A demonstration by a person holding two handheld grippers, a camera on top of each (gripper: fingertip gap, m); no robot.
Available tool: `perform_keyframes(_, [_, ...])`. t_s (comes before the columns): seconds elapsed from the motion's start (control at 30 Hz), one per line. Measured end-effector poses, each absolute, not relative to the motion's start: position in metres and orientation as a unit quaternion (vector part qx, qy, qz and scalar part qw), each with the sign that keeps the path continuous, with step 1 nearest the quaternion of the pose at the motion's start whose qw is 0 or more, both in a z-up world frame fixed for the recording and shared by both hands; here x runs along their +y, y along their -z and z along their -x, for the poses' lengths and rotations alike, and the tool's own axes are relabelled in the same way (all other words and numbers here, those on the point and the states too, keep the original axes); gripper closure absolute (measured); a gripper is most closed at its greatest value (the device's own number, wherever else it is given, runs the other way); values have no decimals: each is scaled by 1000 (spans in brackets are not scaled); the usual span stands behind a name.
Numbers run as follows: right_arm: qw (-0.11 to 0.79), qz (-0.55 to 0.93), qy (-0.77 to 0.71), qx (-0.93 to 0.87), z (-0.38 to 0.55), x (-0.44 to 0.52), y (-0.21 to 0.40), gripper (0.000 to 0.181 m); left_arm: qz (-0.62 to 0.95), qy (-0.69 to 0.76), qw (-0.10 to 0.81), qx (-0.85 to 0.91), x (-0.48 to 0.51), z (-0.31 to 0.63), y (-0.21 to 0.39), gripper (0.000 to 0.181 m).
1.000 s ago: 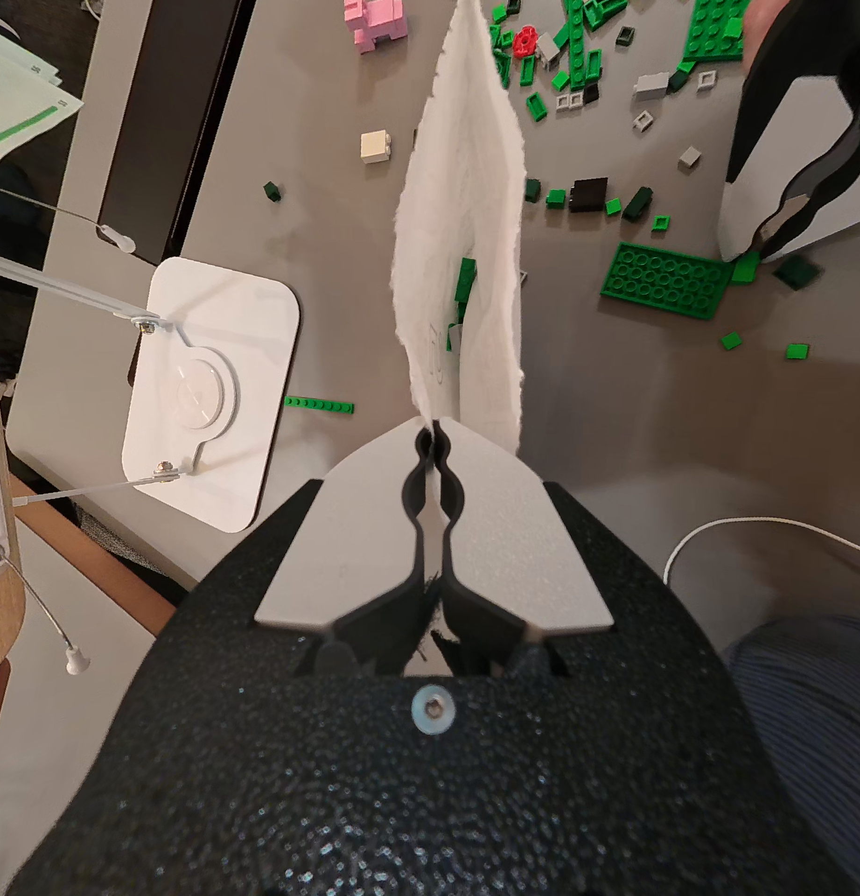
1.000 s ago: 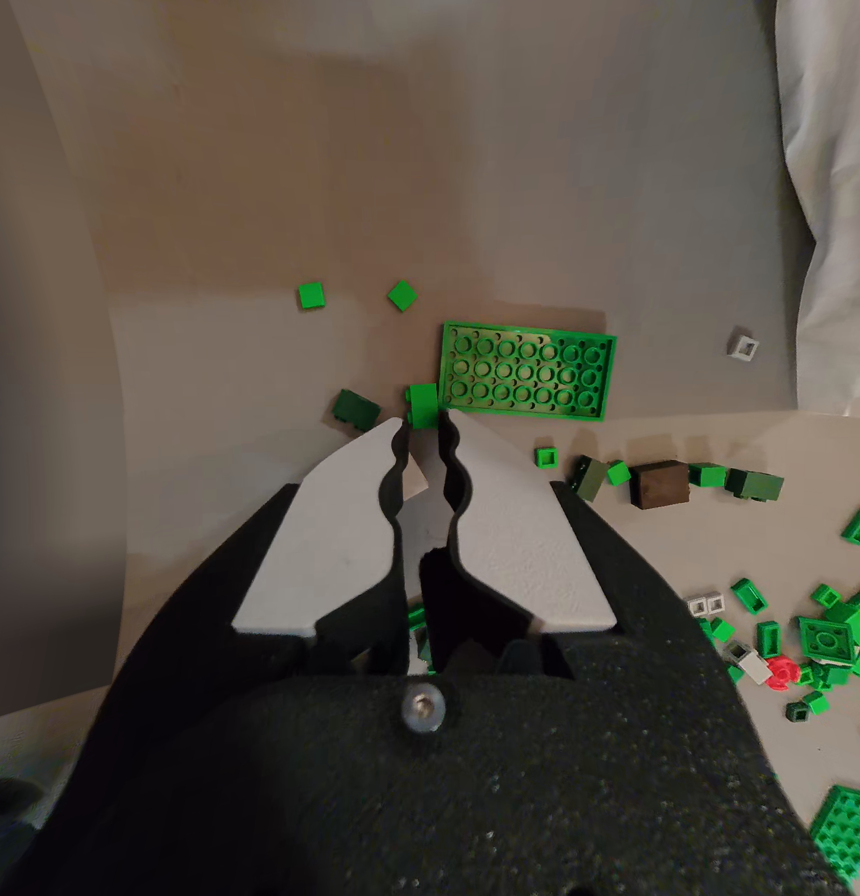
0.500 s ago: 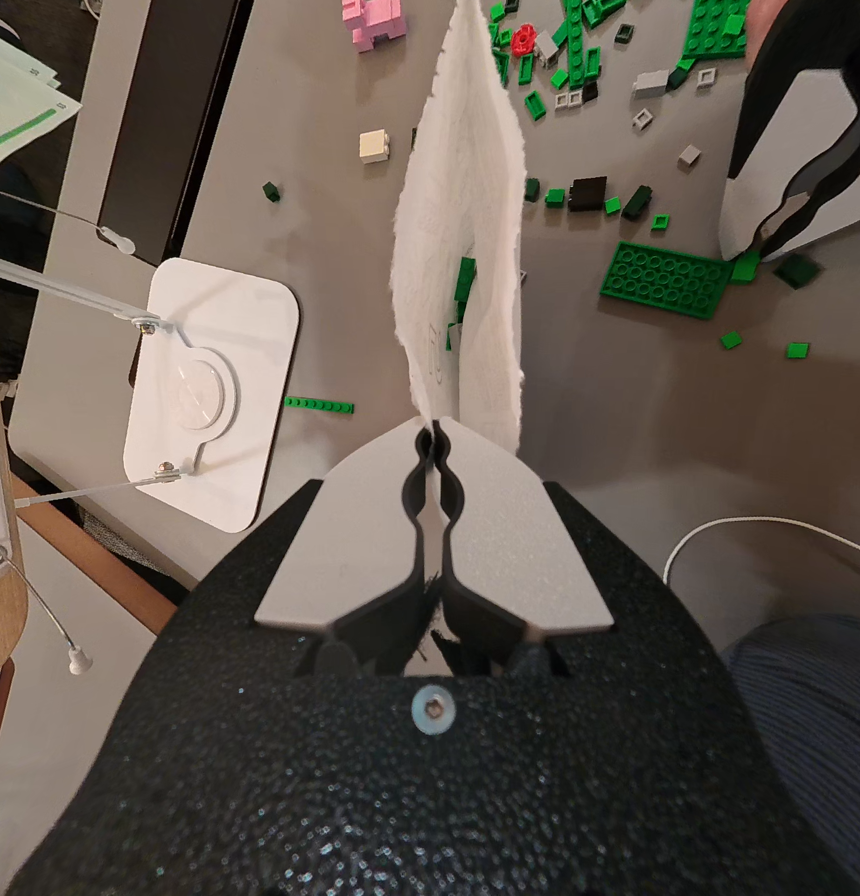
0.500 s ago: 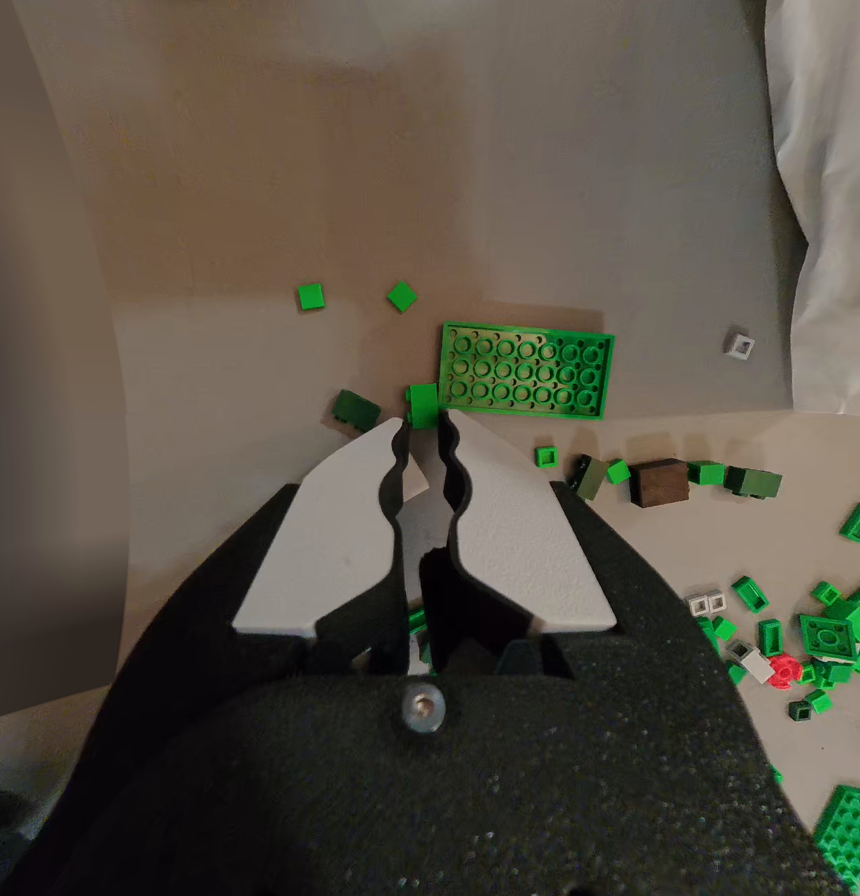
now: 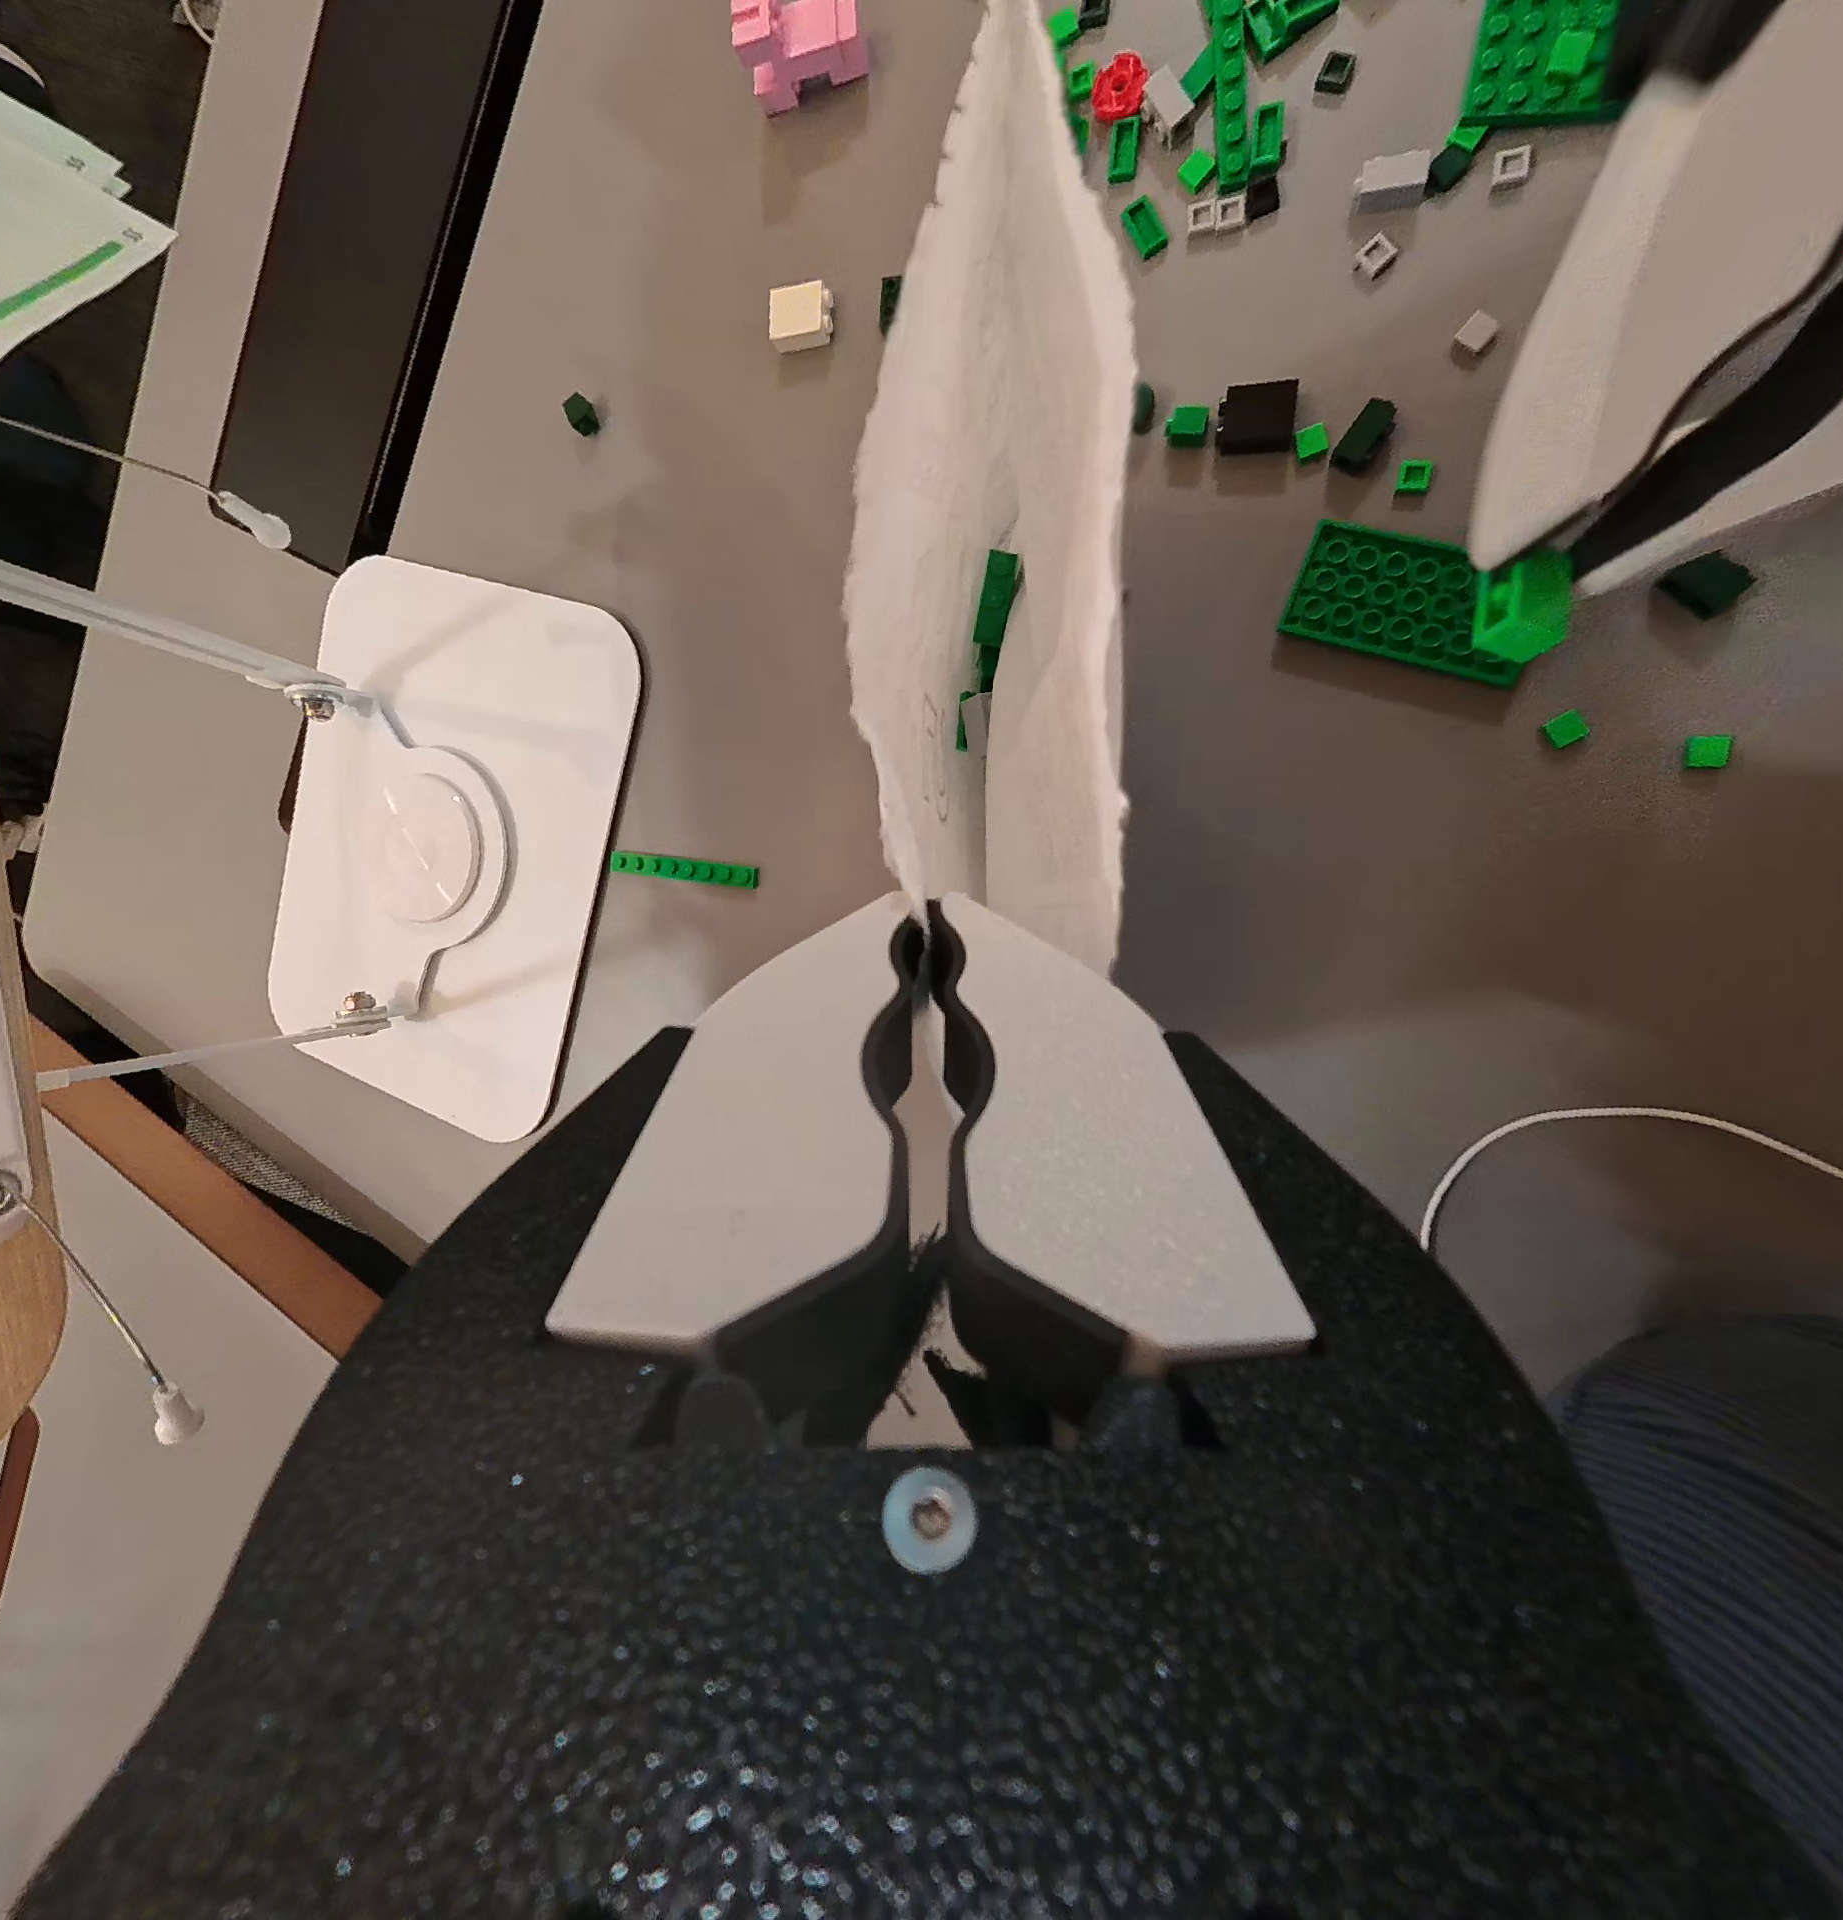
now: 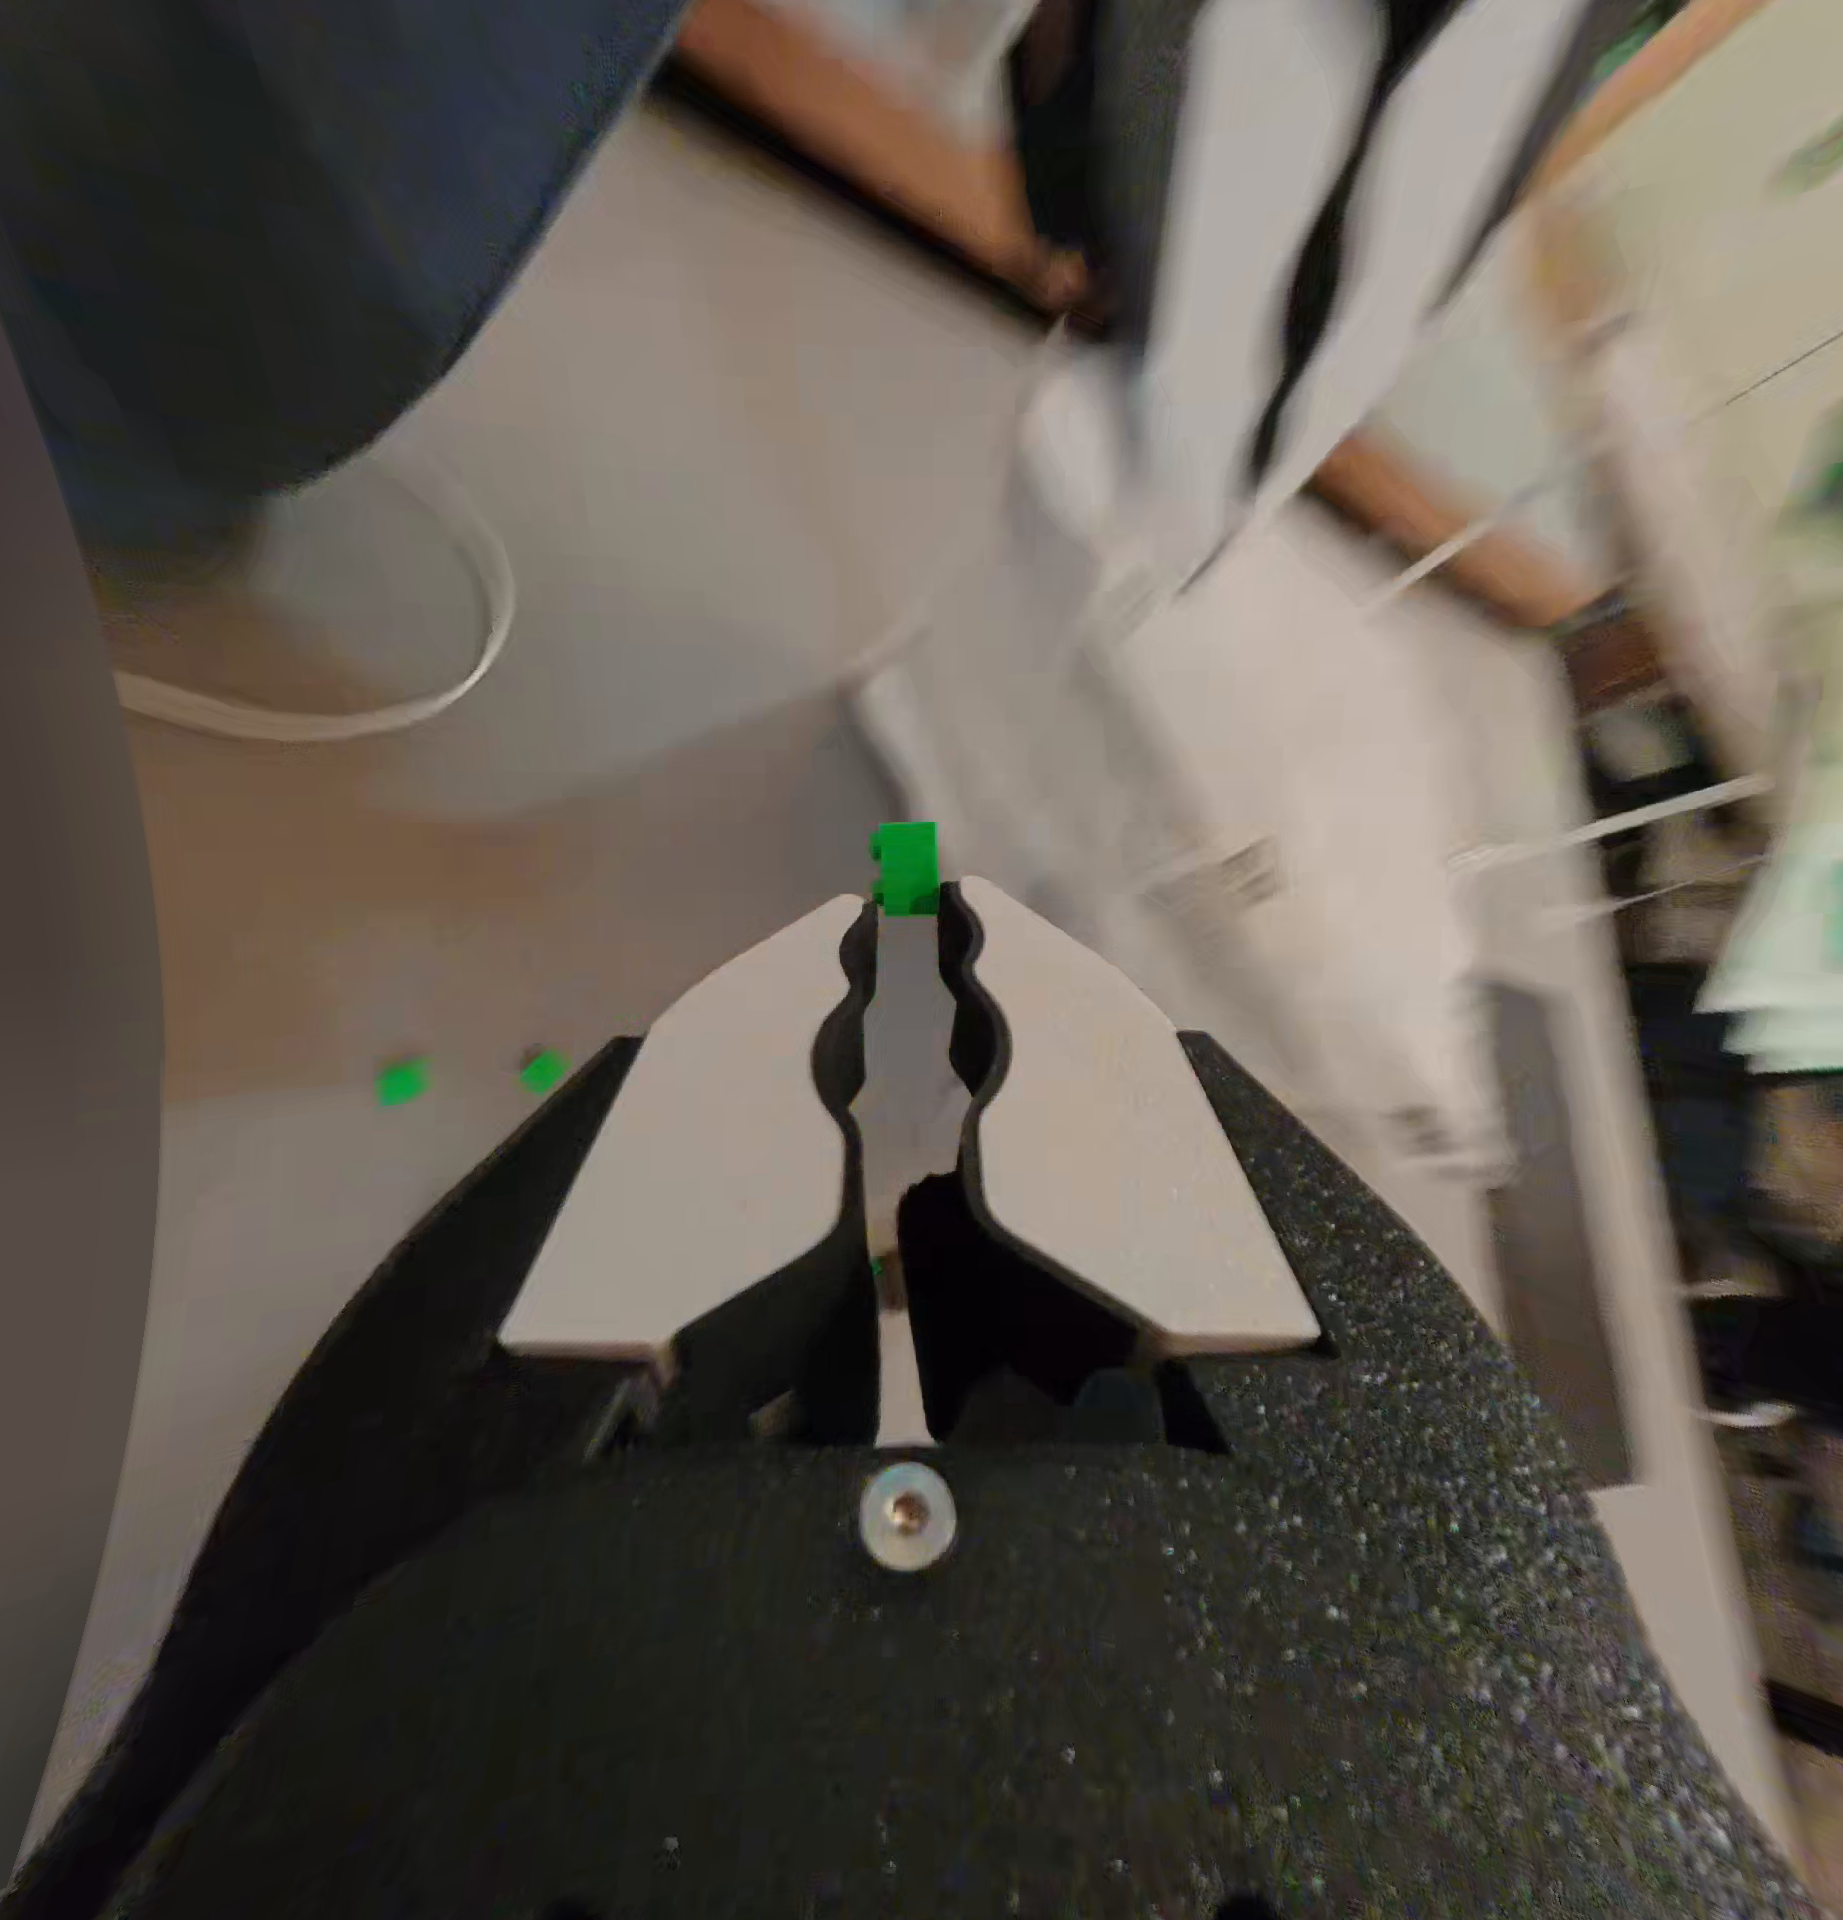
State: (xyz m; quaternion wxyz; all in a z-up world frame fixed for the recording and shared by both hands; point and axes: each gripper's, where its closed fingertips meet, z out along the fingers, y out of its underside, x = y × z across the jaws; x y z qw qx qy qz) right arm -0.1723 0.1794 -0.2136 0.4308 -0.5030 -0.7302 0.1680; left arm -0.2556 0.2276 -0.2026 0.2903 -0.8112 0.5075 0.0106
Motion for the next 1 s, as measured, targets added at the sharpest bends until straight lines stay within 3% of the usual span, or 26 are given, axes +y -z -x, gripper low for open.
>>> perform_keyframes(0.13, [543, 467, -79, -694, 201, 205, 157, 170, 810, -12, 290, 510, 227, 254, 202, 181])
perform_keyframes(0.53, [466, 492, 18, -735, 211, 226, 172, 169, 806, -10, 292, 514, 225, 252, 201, 181])
perform_keyframes(0.67, [454, 499, 23, -738, 210, 229, 173, 160, 802, -9, 294, 519, 224, 249, 200, 181])
perform_keyframes(1.0, [491, 539, -4, -685, 186, 237, 152, 163, 806, -17, 287, 517, 225, 250, 202, 181])
